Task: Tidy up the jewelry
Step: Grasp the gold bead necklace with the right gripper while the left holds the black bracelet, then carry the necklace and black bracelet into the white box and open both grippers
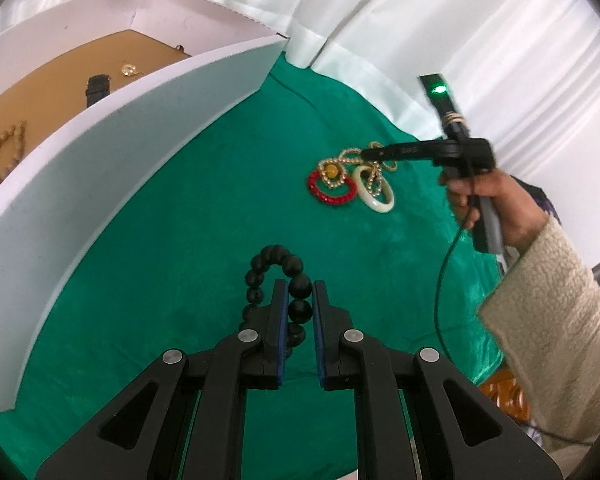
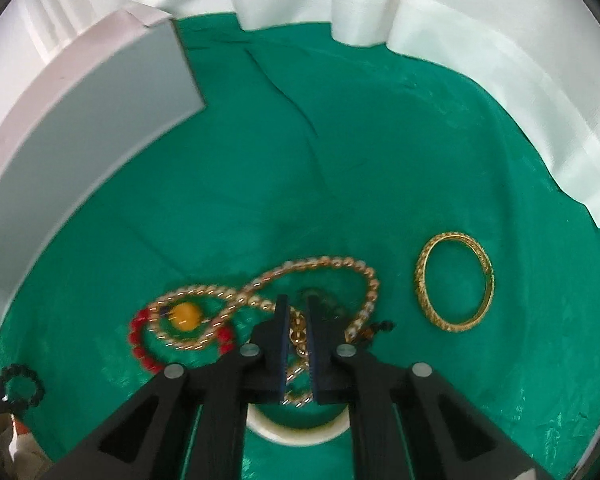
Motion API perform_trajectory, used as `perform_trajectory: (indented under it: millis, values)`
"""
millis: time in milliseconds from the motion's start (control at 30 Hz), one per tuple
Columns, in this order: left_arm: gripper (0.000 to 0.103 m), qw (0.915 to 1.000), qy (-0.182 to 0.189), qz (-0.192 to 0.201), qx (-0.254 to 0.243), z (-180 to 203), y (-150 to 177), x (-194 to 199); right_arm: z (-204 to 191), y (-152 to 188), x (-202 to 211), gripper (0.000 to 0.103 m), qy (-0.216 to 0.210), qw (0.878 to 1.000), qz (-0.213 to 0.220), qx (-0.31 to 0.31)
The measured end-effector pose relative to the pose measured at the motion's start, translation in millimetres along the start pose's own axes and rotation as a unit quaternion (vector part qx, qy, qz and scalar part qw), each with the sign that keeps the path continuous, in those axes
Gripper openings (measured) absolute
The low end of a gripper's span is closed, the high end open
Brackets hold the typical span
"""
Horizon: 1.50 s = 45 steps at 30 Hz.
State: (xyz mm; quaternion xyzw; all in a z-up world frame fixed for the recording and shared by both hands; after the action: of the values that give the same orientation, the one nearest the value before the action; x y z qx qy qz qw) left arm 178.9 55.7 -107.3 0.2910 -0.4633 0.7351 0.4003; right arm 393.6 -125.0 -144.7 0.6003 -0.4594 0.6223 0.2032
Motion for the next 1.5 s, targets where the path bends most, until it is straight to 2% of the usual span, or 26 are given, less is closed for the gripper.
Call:
perform_trajectory:
  millis: [233,400,600,733,800,900,1033,1333,1400,1500]
  values:
    - [0.009,0.9998,0.011,0.009,0.011,-1.3,-5.9,19.8,-20.7,3.1,89.2,0.008,-0.07,0.993,0.089,-0.023]
    - [0.009,0.9995,0.016,0.022,0.013,5.0,-22.3,50.6,-55.8,-9.1,154.1,0.008,-0.082,0.985,0.15,0.0]
    - [0.009,0.9978,0.007,0.065,0.009,4.5,-56.9,110.7,-86.1,-46.8,211.4,0.008,-0.101,0.972,0.21,0.024]
    - [0.009,0.9959,-0.005,0.089,0.013,-9.2,-80.7,146.9,-126.0,-79.7,244.1,0.008,-0.126,0.962,0.24,0.046]
    - [0.009,0.9942,-0.024,0.104,0.013,-20.5,-93.1,161.5,-146.7,-93.8,254.7,0.008,-0.143,0.956,0.25,0.056]
    - [0.009,0.9898,-0.069,0.123,0.019,-48.7,-112.4,177.2,-178.1,-115.5,260.7,0.008,-0.17,0.948,0.26,0.068]
    - [0.009,0.9849,-0.113,0.127,0.034,-88.0,-135.8,175.0,-214.8,-137.7,257.0,0.008,-0.189,0.941,0.267,0.085]
    - [0.009,0.9762,-0.17,0.104,0.086,-171.6,-161.9,123.2,-285.1,-182.5,181.5,0.008,-0.226,0.94,0.23,0.113]
    - [0.009,0.9726,-0.188,0.1,0.093,-185.0,-162.8,117.7,-308.2,-191.8,161.8,0.008,-0.232,0.94,0.22,0.123]
    - [0.009,0.9606,-0.245,0.097,0.089,-208.7,-163.1,105.8,-331.0,-196.0,135.9,0.008,-0.233,0.941,0.204,0.136]
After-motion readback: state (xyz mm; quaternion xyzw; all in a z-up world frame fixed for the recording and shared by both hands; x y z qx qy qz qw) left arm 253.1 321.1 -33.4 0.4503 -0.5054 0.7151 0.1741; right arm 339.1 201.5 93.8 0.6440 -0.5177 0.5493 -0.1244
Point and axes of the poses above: each gripper's, at about its wrist camera, not at the fingertips, and x roughly against the way its jaws point, z to its right, y to its underside, the point moved 5 cm from there along -x, roughly the way its jaws point, and after that the axes turned 8 degrees about -y, right-handed, at the moved point
